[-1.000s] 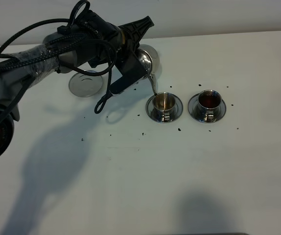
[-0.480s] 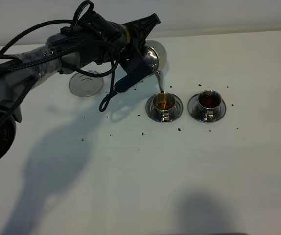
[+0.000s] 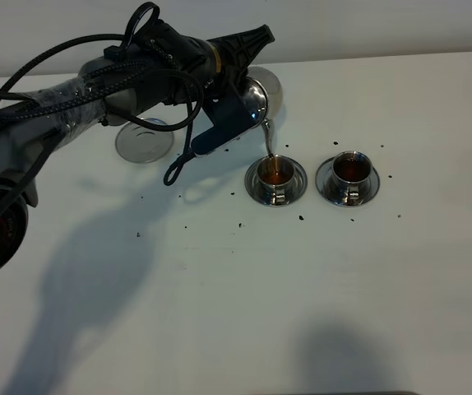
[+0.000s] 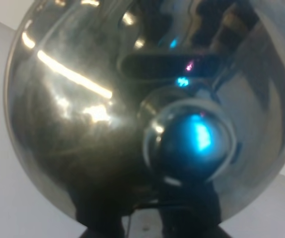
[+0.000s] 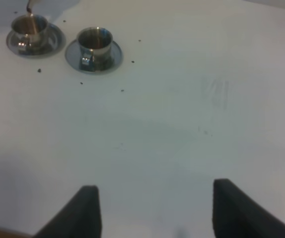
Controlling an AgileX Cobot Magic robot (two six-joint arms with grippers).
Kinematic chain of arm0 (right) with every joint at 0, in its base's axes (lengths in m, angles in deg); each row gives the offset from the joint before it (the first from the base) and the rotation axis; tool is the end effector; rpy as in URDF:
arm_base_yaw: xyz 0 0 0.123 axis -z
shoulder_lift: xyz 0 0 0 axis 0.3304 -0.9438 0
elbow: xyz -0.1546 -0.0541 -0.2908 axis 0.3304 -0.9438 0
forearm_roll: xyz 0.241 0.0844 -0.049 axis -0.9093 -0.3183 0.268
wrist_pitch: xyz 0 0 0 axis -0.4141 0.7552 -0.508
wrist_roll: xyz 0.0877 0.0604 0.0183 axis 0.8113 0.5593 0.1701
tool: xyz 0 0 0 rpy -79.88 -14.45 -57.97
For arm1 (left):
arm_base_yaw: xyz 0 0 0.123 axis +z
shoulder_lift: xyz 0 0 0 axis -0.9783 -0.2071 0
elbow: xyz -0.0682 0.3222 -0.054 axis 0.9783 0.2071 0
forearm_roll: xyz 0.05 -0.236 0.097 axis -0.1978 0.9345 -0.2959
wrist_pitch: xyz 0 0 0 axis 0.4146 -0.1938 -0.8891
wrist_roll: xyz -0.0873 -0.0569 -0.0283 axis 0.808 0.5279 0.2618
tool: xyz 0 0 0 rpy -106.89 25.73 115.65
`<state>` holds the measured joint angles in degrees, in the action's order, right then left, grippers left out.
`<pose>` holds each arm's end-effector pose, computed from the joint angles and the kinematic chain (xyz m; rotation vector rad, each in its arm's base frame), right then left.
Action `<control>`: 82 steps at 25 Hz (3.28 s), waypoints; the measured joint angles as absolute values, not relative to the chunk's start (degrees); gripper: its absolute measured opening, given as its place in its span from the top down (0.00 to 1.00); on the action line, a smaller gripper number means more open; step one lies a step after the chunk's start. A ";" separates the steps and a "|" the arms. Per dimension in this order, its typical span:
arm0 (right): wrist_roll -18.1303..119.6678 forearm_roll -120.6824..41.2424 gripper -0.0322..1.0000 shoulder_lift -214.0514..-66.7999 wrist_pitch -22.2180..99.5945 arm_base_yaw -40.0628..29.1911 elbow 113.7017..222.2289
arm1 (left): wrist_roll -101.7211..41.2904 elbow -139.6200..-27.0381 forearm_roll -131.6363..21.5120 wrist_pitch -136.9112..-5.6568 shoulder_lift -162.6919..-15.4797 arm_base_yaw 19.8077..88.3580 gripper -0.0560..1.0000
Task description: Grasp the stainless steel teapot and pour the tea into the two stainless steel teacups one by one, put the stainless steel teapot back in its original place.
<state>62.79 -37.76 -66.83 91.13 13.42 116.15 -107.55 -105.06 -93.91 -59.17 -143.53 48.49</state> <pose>-0.0338 0.0065 0.2708 -0.3042 2.0303 0.0703 0.5012 -0.2695 0.2253 2.4147 0.3834 1.0879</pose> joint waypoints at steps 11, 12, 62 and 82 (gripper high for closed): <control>62.74 -37.76 0.50 -66.83 91.13 13.42 116.15 | -111.04 -105.06 -93.91 -59.17 -143.53 48.49 0.74; 62.74 -37.76 0.50 -66.83 91.13 13.42 116.15 | -111.04 -105.06 -93.91 -59.24 -143.53 48.49 0.74; 62.74 -37.76 0.50 -66.83 91.13 13.42 116.15 | -111.21 -105.06 -93.65 -60.43 -143.53 47.52 0.74; 62.74 -37.76 0.50 -66.83 91.13 13.42 116.15 | -106.77 -105.06 -90.85 -54.68 -143.53 47.52 0.74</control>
<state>62.74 -37.76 -66.83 91.13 13.42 116.15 -106.77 -105.06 -90.85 -54.68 -143.53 47.52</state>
